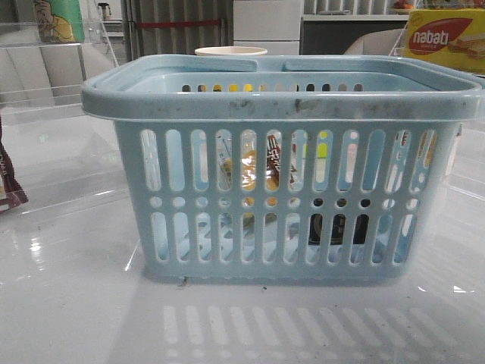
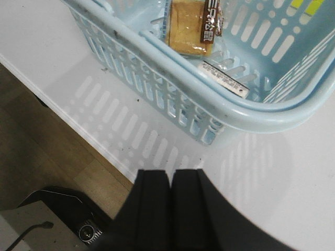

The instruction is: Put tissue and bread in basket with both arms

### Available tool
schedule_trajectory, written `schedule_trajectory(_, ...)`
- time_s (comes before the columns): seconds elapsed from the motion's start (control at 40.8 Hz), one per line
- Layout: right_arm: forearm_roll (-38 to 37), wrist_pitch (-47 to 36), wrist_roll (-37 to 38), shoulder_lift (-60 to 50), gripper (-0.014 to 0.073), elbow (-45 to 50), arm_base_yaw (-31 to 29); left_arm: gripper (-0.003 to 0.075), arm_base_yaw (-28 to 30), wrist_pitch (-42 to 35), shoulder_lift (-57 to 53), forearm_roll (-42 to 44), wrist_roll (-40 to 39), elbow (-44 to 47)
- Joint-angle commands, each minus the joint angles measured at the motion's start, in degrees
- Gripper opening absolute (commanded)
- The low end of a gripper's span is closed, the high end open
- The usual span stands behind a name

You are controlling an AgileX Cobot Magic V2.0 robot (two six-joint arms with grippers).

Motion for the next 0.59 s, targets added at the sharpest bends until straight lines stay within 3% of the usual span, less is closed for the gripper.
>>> schedule_trajectory(0.0,-0.3,-3.1,-0.2,-0.3,0.0057,-1.5,-0.2,0.0092,6.2,-10.5,-5.8,-1.1,0.1,3.5)
schedule_trajectory(0.245,-0.3,-3.1,-0.2,-0.3,0.0057,-1.5,-0.2,0.0092,18.2,-24.6,-21.4,-1.1,0.1,23.1)
schedule_trajectory(0.563,-0.3,-3.1,-0.2,-0.3,0.0057,-1.5,-0.2,0.0092,20.2,-35.9,-33.2,-1.4,0.1,39.5)
